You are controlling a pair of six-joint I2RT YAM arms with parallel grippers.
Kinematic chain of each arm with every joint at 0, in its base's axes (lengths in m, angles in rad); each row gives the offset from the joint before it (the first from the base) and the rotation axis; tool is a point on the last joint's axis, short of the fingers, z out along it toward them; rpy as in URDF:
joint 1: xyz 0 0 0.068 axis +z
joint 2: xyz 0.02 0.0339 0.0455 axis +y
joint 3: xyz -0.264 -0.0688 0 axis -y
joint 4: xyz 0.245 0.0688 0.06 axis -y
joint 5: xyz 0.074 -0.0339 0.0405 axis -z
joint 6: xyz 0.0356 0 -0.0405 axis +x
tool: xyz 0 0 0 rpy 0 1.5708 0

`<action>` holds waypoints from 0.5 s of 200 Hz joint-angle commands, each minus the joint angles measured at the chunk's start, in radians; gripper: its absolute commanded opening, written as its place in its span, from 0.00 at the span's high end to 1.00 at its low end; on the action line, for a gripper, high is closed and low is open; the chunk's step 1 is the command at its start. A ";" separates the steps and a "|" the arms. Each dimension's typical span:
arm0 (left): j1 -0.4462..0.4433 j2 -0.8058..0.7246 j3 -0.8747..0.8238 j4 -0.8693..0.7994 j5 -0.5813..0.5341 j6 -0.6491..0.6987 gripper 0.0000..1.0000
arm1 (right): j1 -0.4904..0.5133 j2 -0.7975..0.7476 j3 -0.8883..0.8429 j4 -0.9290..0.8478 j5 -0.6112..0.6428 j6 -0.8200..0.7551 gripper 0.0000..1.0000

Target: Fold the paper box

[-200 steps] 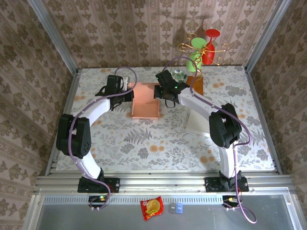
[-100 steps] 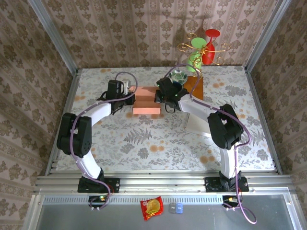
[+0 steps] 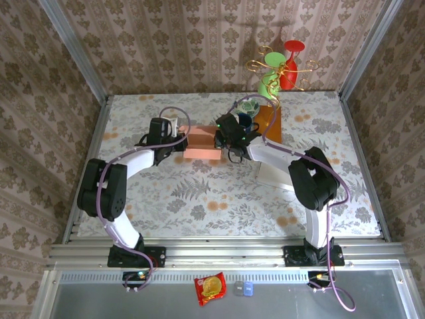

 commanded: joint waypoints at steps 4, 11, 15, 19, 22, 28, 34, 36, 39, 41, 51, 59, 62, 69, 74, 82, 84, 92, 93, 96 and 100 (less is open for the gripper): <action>-0.028 -0.028 -0.034 -0.037 -0.048 -0.013 1.00 | 0.018 -0.069 0.038 -0.163 -0.078 0.125 0.70; -0.031 -0.033 -0.040 -0.036 -0.061 -0.017 1.00 | 0.017 -0.087 0.036 -0.187 -0.088 0.158 0.65; -0.034 -0.035 -0.041 -0.036 -0.070 -0.018 1.00 | 0.017 -0.098 0.033 -0.197 -0.096 0.174 0.62; -0.037 -0.038 -0.044 -0.038 -0.079 -0.018 1.00 | 0.016 -0.109 0.031 -0.205 -0.102 0.190 0.60; -0.039 -0.040 -0.046 -0.039 -0.084 -0.019 1.00 | 0.017 -0.117 0.028 -0.211 -0.105 0.200 0.58; -0.043 -0.043 -0.049 -0.039 -0.092 -0.020 1.00 | 0.017 -0.134 0.021 -0.224 -0.108 0.222 0.55; -0.045 -0.045 -0.052 -0.040 -0.102 -0.020 1.00 | 0.015 -0.149 0.017 -0.239 -0.110 0.249 0.50; -0.045 -0.046 -0.053 -0.038 -0.104 -0.021 1.00 | 0.015 -0.155 0.016 -0.243 -0.111 0.257 0.49; -0.046 -0.047 -0.055 -0.038 -0.107 -0.022 1.00 | 0.014 -0.161 0.014 -0.252 -0.116 0.268 0.48; -0.047 -0.048 -0.055 -0.036 -0.107 -0.022 1.00 | 0.012 -0.166 0.014 -0.254 -0.120 0.275 0.48; -0.050 -0.049 -0.058 -0.036 -0.110 -0.025 1.00 | 0.006 -0.187 0.010 -0.278 -0.140 0.310 0.47; -0.051 -0.050 -0.058 -0.036 -0.114 -0.024 1.00 | -0.001 -0.203 0.009 -0.298 -0.149 0.348 0.47; -0.054 -0.051 -0.060 -0.036 -0.116 -0.024 1.00 | -0.004 -0.212 0.006 -0.302 -0.153 0.363 0.48; -0.057 -0.052 -0.063 -0.034 -0.120 -0.026 1.00 | -0.012 -0.232 -0.005 -0.304 -0.164 0.406 0.47; -0.059 -0.054 -0.064 -0.032 -0.123 -0.026 1.00 | -0.017 -0.247 -0.016 -0.303 -0.170 0.444 0.47; -0.063 -0.058 -0.068 -0.030 -0.128 -0.027 1.00 | -0.024 -0.271 -0.035 -0.286 -0.179 0.517 0.48; -0.064 -0.058 -0.070 -0.031 -0.129 -0.027 1.00 | -0.024 -0.276 -0.040 -0.279 -0.181 0.535 0.48; -0.069 -0.062 -0.074 -0.030 -0.134 -0.028 1.00 | -0.028 -0.292 -0.050 -0.258 -0.185 0.610 0.48; -0.069 -0.062 -0.075 -0.030 -0.135 -0.027 1.00 | -0.027 -0.293 -0.051 -0.255 -0.185 0.616 0.48; -0.070 -0.063 -0.076 -0.030 -0.138 -0.028 1.00 | -0.027 -0.297 -0.051 -0.246 -0.186 0.650 0.48; -0.072 -0.065 -0.077 -0.030 -0.140 -0.028 1.00 | -0.028 -0.300 -0.049 -0.237 -0.186 0.690 0.48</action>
